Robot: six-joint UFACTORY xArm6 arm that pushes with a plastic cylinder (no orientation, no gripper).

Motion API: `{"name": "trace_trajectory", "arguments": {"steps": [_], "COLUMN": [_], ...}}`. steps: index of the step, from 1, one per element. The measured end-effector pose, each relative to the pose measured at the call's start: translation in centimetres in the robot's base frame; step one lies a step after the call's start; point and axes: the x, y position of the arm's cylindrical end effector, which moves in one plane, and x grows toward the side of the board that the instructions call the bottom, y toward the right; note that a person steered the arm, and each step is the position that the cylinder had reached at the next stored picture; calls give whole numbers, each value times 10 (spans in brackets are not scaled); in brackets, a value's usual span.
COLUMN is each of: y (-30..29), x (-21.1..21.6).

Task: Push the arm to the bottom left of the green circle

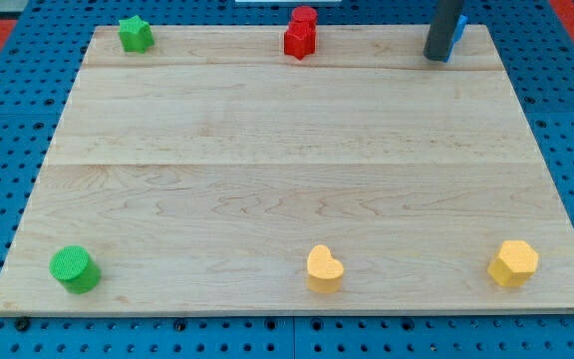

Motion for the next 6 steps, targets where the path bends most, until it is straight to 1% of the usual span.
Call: {"name": "trace_trajectory", "arguments": {"steps": [1, 2, 4, 5, 6], "y": [-16, -108, -339, -424, -505], "x": [27, 49, 57, 89, 135]}}
